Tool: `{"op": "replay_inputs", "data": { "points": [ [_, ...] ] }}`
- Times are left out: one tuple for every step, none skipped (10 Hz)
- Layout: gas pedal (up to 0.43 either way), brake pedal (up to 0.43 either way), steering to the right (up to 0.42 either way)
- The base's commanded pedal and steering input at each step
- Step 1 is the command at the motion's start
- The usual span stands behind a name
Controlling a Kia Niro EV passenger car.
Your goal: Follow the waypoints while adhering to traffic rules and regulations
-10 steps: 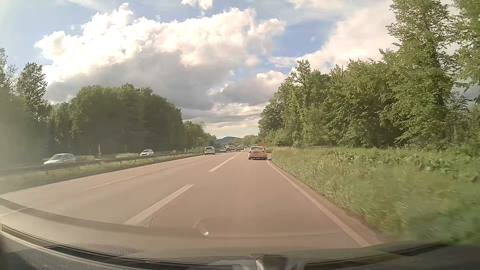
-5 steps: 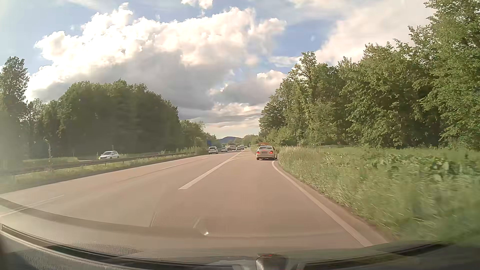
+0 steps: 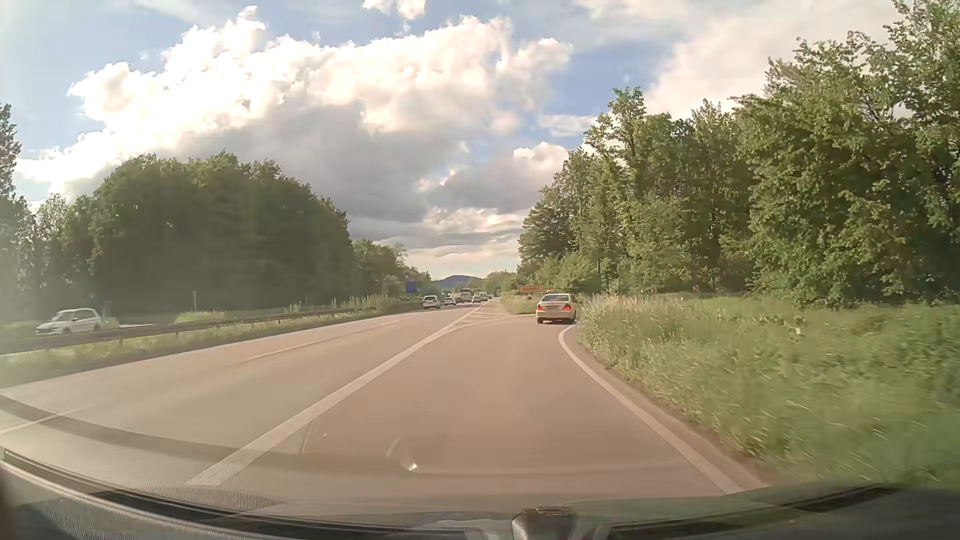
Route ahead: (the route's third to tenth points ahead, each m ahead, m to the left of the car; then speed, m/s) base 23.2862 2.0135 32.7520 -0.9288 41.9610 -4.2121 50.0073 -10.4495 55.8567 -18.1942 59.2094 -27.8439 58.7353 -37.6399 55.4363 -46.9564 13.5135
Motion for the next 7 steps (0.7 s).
{"op": "replay_inputs", "data": {
  "points": [
    [0.0,0.226,0.002],
    [0.0,0.226,0.004],
    [0.0,0.226,0.007],
    [0.0,0.226,0.01],
    [0.0,0.226,0.012],
    [0.0,0.226,0.013],
    [0.0,0.226,0.014]
  ]
}}
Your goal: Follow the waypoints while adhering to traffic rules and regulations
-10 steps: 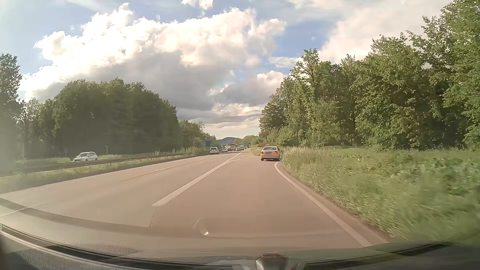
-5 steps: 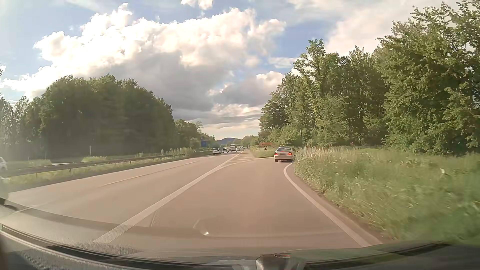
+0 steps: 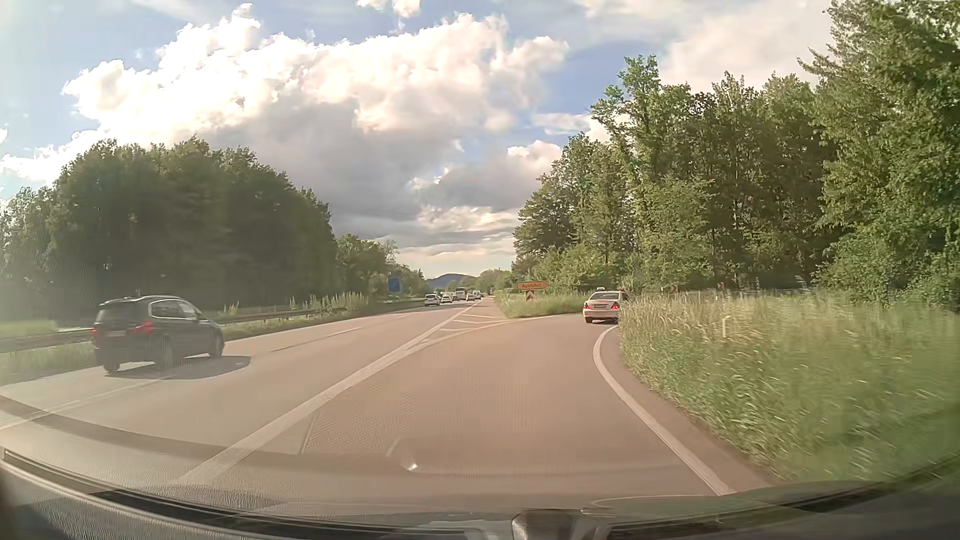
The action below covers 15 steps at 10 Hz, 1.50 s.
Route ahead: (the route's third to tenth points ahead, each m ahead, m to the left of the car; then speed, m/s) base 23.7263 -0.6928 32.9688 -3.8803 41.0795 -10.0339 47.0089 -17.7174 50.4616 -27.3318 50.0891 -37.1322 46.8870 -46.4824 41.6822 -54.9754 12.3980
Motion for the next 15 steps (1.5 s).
{"op": "replay_inputs", "data": {
  "points": [
    [0.0,0.226,0.017],
    [0.0,0.22,0.022],
    [0.0,0.207,0.029],
    [0.0,0.201,0.033],
    [0.0,0.195,0.036],
    [0.0,0.189,0.038],
    [0.0,0.189,0.039],
    [0.0,0.183,0.042],
    [0.0,0.177,0.048],
    [0.0,0.177,0.054],
    [0.0,0.177,0.06],
    [0.0,0.177,0.067],
    [0.0,0.171,0.074],
    [0.0,0.165,0.079],
    [0.0,0.159,0.08]
  ]
}}
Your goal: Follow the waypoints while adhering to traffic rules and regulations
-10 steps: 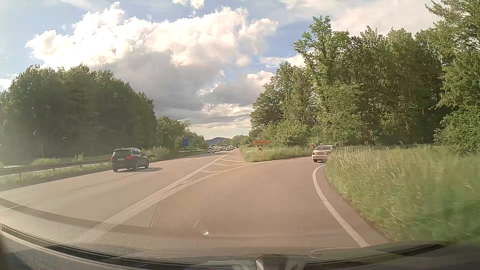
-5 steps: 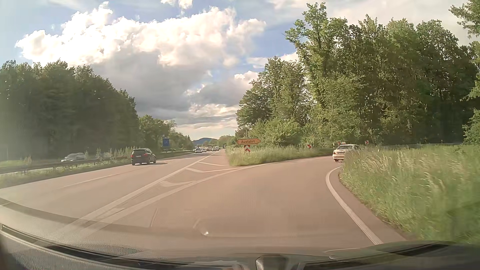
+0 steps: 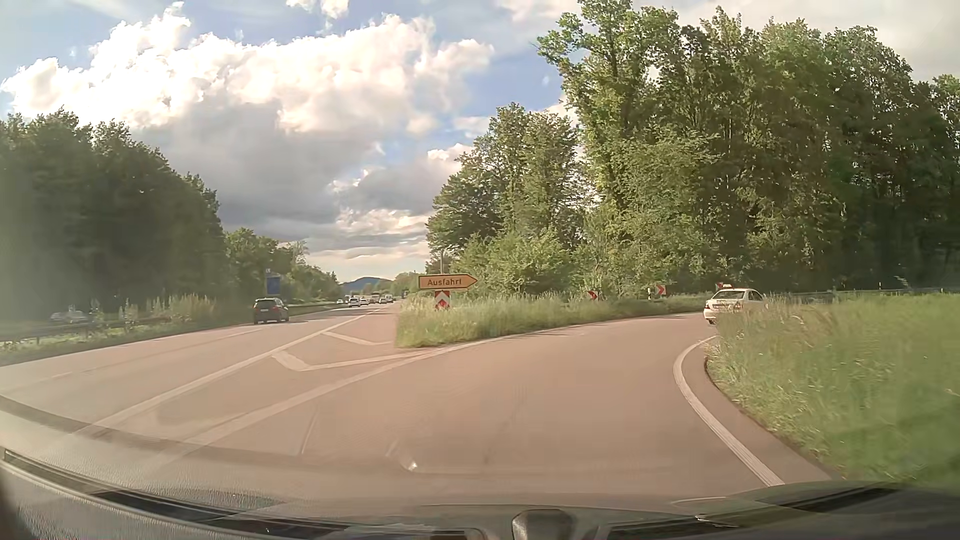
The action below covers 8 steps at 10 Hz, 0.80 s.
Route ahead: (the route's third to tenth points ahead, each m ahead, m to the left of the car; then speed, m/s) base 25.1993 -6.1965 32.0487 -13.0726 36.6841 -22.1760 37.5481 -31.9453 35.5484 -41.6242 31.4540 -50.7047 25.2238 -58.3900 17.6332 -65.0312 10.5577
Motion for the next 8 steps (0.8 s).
{"op": "replay_inputs", "data": {
  "points": [
    [0.0,0.146,0.081],
    [0.0,0.14,0.084],
    [0.0,0.122,0.093],
    [0.0,0.085,0.104],
    [0.0,0.043,0.114],
    [0.0,0.006,0.119],
    [0.0,0.0,0.125],
    [0.0,0.0,0.129]
  ]
}}
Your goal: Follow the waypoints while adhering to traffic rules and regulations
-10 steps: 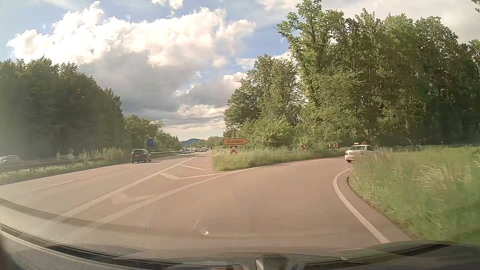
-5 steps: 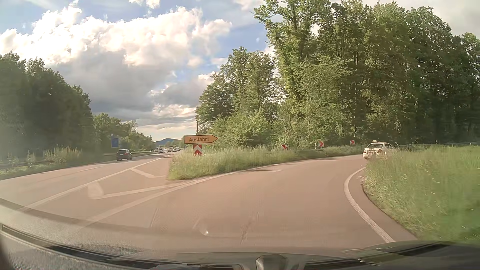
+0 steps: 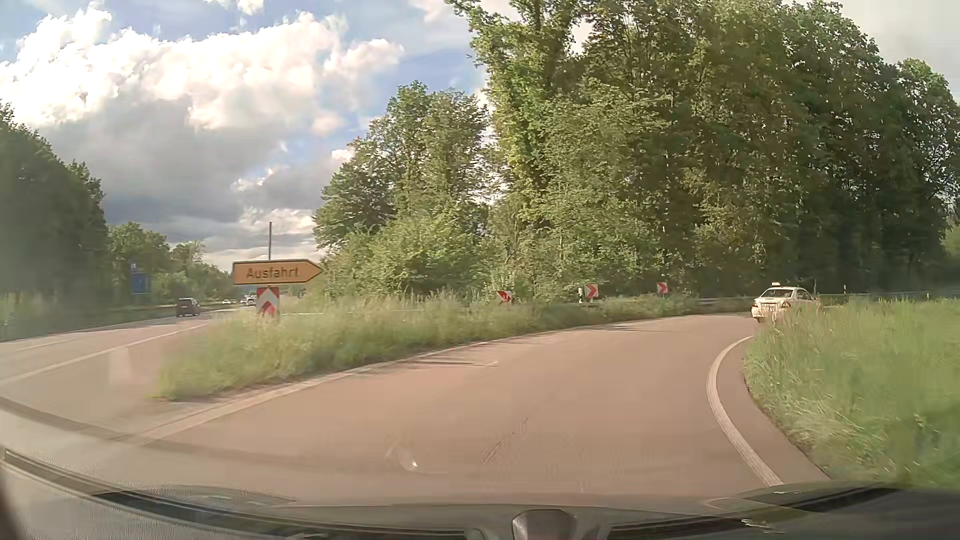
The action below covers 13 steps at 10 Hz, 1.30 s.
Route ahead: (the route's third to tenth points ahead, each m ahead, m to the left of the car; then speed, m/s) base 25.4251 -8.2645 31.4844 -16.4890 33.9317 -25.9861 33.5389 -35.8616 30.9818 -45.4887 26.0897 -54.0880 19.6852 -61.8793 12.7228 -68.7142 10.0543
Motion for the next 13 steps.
{"op": "replay_inputs", "data": {
  "points": [
    [0.0,0.0,0.13],
    [0.0,0.0,0.133],
    [0.0,0.0,0.138],
    [0.0,0.0,0.143],
    [0.0,0.0,0.146],
    [0.02,0.0,0.147],
    [0.028,0.0,0.15],
    [0.028,0.0,0.153],
    [0.039,0.0,0.154],
    [0.047,0.0,0.155],
    [0.047,0.0,0.158],
    [0.047,0.0,0.158],
    [0.047,0.0,0.158]
  ]
}}
